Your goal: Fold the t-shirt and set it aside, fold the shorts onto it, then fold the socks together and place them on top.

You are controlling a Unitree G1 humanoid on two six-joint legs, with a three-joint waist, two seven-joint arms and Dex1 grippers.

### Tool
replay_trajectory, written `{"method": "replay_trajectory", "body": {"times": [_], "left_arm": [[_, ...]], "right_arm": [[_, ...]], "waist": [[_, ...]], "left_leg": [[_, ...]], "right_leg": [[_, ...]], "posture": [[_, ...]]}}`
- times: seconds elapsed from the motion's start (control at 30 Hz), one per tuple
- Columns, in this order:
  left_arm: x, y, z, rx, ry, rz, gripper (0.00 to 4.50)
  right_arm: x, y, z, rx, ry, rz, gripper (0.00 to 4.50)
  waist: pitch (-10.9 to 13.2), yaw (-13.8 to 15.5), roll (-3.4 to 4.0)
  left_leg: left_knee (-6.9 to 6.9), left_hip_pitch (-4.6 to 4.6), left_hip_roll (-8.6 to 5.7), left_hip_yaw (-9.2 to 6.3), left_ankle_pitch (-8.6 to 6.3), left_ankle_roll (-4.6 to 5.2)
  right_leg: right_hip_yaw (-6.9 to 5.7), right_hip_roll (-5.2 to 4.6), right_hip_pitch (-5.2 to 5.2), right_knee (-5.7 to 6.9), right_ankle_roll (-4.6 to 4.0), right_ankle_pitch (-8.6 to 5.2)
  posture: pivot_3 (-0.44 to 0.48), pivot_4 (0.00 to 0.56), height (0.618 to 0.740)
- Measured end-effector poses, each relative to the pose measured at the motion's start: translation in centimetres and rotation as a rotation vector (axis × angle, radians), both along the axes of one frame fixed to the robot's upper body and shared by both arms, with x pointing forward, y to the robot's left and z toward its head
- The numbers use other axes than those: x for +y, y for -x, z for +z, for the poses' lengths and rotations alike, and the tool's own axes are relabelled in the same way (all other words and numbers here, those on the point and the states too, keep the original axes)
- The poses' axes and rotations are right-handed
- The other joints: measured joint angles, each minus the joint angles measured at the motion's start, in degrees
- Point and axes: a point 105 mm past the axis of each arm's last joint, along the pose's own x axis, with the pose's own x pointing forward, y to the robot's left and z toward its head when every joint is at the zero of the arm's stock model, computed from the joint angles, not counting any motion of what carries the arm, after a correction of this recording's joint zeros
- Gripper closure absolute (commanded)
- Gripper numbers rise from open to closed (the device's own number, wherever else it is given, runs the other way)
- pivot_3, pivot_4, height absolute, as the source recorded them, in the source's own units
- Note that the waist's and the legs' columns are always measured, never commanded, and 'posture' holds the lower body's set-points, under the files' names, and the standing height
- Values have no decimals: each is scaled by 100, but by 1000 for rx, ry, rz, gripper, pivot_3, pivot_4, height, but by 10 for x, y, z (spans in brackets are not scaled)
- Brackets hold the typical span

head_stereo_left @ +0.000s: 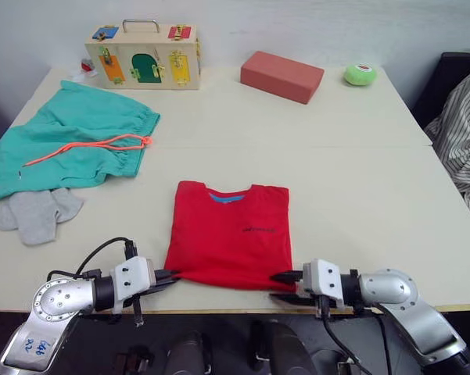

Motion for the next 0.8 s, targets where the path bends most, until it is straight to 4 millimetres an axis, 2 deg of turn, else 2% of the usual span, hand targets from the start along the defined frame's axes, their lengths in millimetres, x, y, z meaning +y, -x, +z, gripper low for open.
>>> {"method": "replay_trajectory", "body": {"times": [0.1,0.17,0.27,0.4,0.43,0.5,0.57,0.67,0.73,0.8], "left_arm": [[8,15,13,61,53,-48,3568],[14,21,19,118,98,-36,3568],[18,32,29,229,151,-38,3527],[10,21,58,218,282,-34,4422],[6,15,64,196,308,-32,4500],[-1,-2,73,123,353,-17,4500],[-17,-25,65,55,353,-7,4500],[-44,-48,31,39,327,19,4500],[-46,-51,7,73,278,38,4500],[-40,-54,3,59,262,59,4500]], "right_arm": [[-6,13,26,129,-122,28,2086],[-7,14,43,167,-192,38,2086],[-4,13,56,172,-214,70,2714],[10,-3,66,105,-264,67,4107],[13,-7,64,95,-258,62,4459],[21,-20,56,42,-247,42,4484],[40,-40,47,-15,-287,12,4484],[67,-52,26,-53,-283,38,4484],[69,-61,13,-68,-244,23,4484],[66,-71,6,-79,-216,-7,4484]], "waist": [[0,-29,0],[0,-18,-2],[0,-5,-6],[0,19,-6],[0,25,-6],[-2,27,-5],[-6,11,-10],[-6,-18,-11],[-9,-39,-17],[-9,-26,-17]], "left_leg": [[-3,4,3,0,-1,0],[-2,12,4,-10,-6,10],[-2,12,3,-17,-4,11],[-2,5,-2,-26,0,7],[-3,5,-5,-28,2,4],[-5,10,-9,-26,18,-24],[-3,7,-14,-22,23,-25],[-2,6,-14,-4,25,-25],[0,-4,-6,6,25,-25],[2,-7,-2,6,26,-25]], "right_leg": [[1,2,5,-6,0,0],[-3,2,20,-10,0,0],[-8,2,23,-17,-2,1],[-10,1,25,-19,-2,2],[-10,1,27,-19,-2,2],[-11,1,36,-23,2,5],[-15,5,35,-24,8,9],[-9,7,27,-19,9,9],[-3,11,11,-20,9,8],[-3,10,4,-18,7,7]], "posture": [[0,150,740],[0,150,740],[0,150,740],[0,150,740],[0,150,740],[0,150,740],[0,150,740],[0,150,740],[0,150,740],[0,150,740]]}}
